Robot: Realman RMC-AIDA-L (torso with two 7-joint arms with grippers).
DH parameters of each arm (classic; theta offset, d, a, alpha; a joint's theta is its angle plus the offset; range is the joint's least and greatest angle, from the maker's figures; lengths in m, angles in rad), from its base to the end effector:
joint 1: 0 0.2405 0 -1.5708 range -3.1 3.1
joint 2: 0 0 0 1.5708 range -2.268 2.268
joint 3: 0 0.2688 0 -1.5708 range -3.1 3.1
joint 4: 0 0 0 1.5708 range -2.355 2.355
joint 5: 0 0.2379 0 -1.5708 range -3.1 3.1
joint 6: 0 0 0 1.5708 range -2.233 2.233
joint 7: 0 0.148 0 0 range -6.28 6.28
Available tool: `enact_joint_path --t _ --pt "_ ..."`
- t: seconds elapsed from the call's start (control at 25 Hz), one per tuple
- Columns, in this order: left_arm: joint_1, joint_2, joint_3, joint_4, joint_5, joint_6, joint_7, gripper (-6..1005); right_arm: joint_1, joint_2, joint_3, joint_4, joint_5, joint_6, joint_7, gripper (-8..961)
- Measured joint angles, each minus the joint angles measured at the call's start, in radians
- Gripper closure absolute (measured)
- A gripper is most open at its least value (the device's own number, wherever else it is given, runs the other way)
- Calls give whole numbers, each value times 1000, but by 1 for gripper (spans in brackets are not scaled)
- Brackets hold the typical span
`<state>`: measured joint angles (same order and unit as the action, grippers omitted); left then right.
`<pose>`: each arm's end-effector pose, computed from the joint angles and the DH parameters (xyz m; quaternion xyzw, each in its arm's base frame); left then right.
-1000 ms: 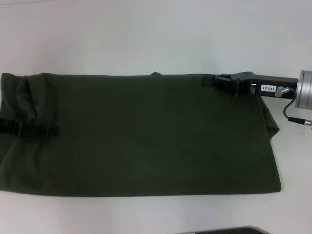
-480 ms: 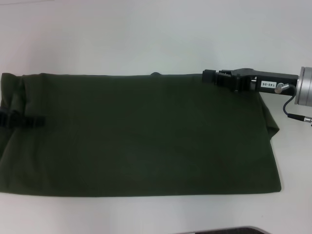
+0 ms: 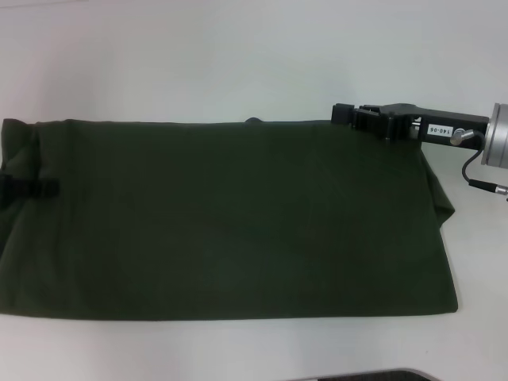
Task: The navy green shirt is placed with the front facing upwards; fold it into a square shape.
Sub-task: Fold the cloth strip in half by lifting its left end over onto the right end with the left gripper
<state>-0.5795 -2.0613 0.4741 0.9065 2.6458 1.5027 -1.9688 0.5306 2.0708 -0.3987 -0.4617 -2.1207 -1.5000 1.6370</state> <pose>-0.3514 0.3675 0.0558 -0.8616 -0.4660 -0.0071 0.2012 0.3266 0.3448 -0.0207 -0.8330 0.4448 0.3028 0.1289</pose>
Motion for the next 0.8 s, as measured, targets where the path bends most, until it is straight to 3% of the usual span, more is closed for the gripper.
enact_joint_path --t 0.8 --pt "4 7 -4 34 -3 -36 -17 112 6 -1 6 -2 2 6 0 875"
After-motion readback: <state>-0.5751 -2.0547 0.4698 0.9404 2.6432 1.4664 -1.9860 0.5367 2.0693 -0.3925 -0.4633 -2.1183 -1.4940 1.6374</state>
